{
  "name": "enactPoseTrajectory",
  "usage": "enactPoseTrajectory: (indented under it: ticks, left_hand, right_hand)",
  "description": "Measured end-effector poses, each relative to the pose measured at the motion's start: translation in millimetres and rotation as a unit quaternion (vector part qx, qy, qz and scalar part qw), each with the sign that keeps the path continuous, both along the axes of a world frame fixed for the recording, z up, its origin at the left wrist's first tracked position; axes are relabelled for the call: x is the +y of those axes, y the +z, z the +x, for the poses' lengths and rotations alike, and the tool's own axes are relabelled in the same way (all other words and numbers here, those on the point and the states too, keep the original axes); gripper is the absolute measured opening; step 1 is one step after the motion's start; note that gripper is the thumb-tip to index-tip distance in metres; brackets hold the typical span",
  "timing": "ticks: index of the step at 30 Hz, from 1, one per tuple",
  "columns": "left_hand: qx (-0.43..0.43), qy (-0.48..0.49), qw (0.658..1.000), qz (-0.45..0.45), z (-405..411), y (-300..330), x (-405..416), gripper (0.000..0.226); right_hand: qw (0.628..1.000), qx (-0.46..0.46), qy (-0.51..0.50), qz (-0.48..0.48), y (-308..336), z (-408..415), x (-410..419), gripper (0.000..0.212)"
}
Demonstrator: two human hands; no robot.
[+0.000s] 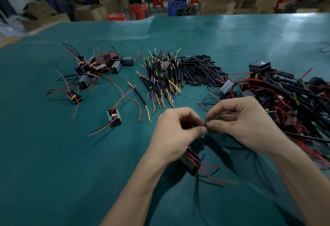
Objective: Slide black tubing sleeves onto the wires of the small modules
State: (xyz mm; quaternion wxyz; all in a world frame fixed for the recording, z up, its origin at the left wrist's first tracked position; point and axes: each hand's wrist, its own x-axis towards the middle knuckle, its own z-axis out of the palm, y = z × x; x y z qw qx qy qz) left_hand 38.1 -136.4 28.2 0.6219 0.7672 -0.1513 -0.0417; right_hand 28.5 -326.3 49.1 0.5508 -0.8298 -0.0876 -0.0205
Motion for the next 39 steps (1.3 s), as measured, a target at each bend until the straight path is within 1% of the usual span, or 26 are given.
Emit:
enactPoseTrajectory:
  ticks: [4, 6, 9, 10, 12, 13, 17, 19, 22, 24, 25, 27, 29, 32, 35, 39]
  left_hand:
    - [0.010, -0.021, 1.000, -0.010, -0.4, -2.8, 3.3, 0.013]
    - [0.024, -0.030, 0.999, 0.003, 0.5, -4.5, 12.0, 0.016]
    - [0.029, -0.036, 0.997, 0.069, 1.6, -9.1, 25.8, 0.021]
    - [0.017, -0.035, 0.994, 0.101, 0.2, -10.3, 28.1, 0.025]
    - [-0.020, -0.019, 0.987, 0.158, -2.6, -13.0, 26.9, 0.030]
    - [-0.036, -0.007, 0.986, 0.165, -4.7, -14.4, 25.8, 0.029]
    - [-0.069, 0.019, 0.988, 0.133, -8.4, -17.8, 23.9, 0.023]
    - [-0.079, 0.031, 0.990, 0.115, -9.8, -18.4, 23.1, 0.021]
    - [-0.079, 0.042, 0.991, 0.098, -10.8, -19.8, 21.7, 0.018]
    - [-0.062, 0.041, 0.994, 0.083, -11.1, -21.4, 21.8, 0.018]
    - [-0.051, 0.035, 0.996, 0.069, -11.2, -21.9, 22.1, 0.019]
    - [-0.039, 0.027, 0.998, 0.037, -11.1, -22.8, 22.5, 0.016]
    - [-0.048, 0.034, 0.998, 0.032, -10.6, -23.6, 22.6, 0.011]
    - [-0.071, 0.068, 0.994, 0.048, -9.0, -27.2, 23.8, 0.007]
    - [-0.075, 0.093, 0.992, 0.044, -9.2, -30.2, 24.8, 0.006]
    - [-0.083, 0.102, 0.991, 0.036, -8.6, -33.8, 26.0, 0.005]
  right_hand:
    - [1.000, 0.005, 0.007, -0.004, 0.1, 1.4, -0.7, 0.018]
    - [1.000, -0.007, 0.004, -0.017, 0.4, 1.2, -0.9, 0.019]
    - [0.999, -0.015, -0.003, -0.037, 1.2, 2.0, -0.3, 0.024]
    - [0.999, -0.018, -0.006, -0.041, 1.5, 1.9, 1.6, 0.023]
    - [0.998, -0.017, -0.007, -0.055, 2.3, 2.1, 5.0, 0.007]
    - [0.998, -0.019, -0.004, -0.067, 2.3, 2.1, 6.7, 0.009]
    - [0.989, -0.047, 0.028, -0.138, 3.2, -0.5, 9.3, 0.026]
    - [0.981, -0.066, 0.036, -0.179, 4.5, -0.5, 8.0, 0.023]
    - [0.978, -0.076, 0.055, -0.187, 4.1, -0.6, 7.2, 0.017]
    - [0.977, -0.072, 0.064, -0.190, 3.1, -1.5, 8.1, 0.014]
    - [0.979, -0.063, 0.068, -0.183, 2.1, -1.6, 9.1, 0.013]
    - [0.987, -0.037, 0.072, -0.136, 0.5, -1.9, 10.7, 0.015]
    - [0.991, -0.033, 0.067, -0.109, -0.5, -0.8, 9.0, 0.018]
    - [0.993, -0.037, 0.048, -0.102, 0.7, 1.1, 1.1, 0.020]
    - [0.995, -0.027, 0.048, -0.080, 1.9, 0.4, -5.6, 0.020]
    - [0.996, -0.022, 0.048, -0.075, -0.7, 0.4, -5.3, 0.018]
